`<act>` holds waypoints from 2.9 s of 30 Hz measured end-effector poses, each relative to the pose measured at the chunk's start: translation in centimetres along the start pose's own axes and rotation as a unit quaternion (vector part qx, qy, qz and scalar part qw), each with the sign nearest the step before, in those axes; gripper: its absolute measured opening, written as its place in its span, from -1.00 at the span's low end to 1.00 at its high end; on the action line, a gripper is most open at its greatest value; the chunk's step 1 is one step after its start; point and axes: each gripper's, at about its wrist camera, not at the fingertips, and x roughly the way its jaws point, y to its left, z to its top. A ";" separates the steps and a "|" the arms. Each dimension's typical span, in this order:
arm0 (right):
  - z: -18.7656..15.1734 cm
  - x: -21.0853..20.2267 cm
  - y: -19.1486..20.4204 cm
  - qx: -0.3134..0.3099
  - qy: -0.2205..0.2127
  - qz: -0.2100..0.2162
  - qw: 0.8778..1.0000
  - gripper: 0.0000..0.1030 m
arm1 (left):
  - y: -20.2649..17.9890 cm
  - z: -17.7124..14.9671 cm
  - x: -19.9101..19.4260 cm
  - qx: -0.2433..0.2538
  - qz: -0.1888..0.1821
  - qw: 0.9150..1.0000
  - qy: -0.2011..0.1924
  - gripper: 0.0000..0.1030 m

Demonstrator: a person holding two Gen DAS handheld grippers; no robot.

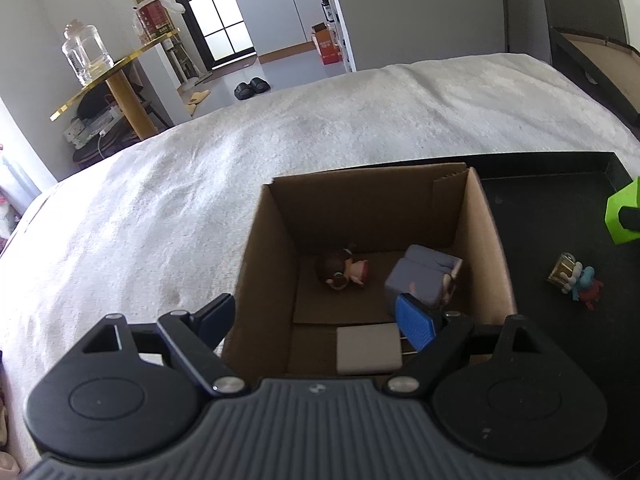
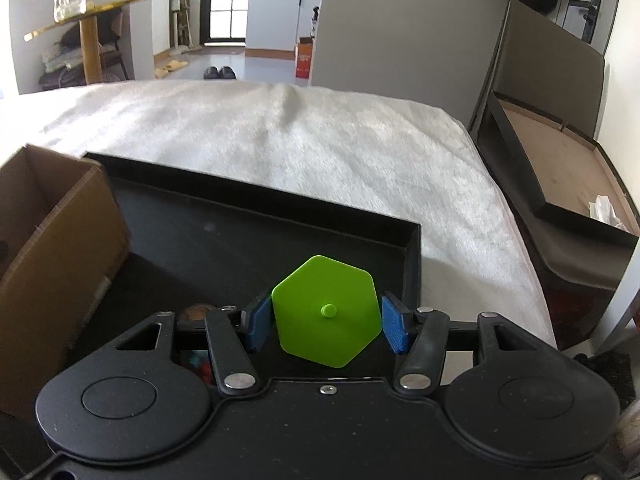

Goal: Organize rigid objects
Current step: 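Carry the green hexagonal box into the cardboard box and release it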

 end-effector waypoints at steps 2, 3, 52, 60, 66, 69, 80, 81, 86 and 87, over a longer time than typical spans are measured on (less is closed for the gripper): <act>0.4 -0.6 0.3 0.002 -0.008 0.009 1.000 0.05 | 0.4 0.0 -0.1 -0.003 0.004 1.000 -0.003 0.68; 0.6 -0.9 0.5 0.002 -0.011 0.013 1.000 0.05 | 0.7 0.0 -0.2 -0.005 0.007 1.000 -0.005 0.68; 5.7 -4.7 15.1 -0.077 -0.081 0.183 0.977 0.06 | 7.7 -3.7 0.5 -0.089 -0.052 0.995 -0.007 -0.54; 5.8 -3.3 16.7 -0.053 -0.060 0.202 0.976 0.07 | 7.7 -3.7 0.5 -0.102 -0.074 0.992 -0.008 -0.79; 6.0 -2.5 16.7 -0.019 -0.050 0.210 0.976 0.12 | 7.7 -3.7 0.6 -0.099 -0.071 0.992 -0.008 -0.79; 5.7 -2.6 16.3 -0.015 -0.050 0.207 0.977 0.12 | 7.6 -3.6 0.6 -0.097 -0.070 0.993 -0.007 -0.79; 4.2 -3.9 11.8 0.006 -0.054 0.169 0.984 0.23 | 7.1 -3.0 0.2 -0.083 -0.055 0.995 -0.003 -0.70; 4.0 -4.1 11.3 0.011 -0.056 0.165 0.985 0.29 | 7.1 -2.8 0.2 -0.081 -0.055 0.995 0.001 -0.70; 3.3 -4.5 9.0 0.031 -0.066 0.142 0.987 0.75 | 6.7 -2.3 -0.2 -0.069 -0.052 0.996 0.009 -0.36; 3.1 -4.6 8.7 0.034 -0.069 0.137 0.988 0.78 | 6.7 -2.3 -0.4 -0.067 -0.050 0.996 0.006 -0.25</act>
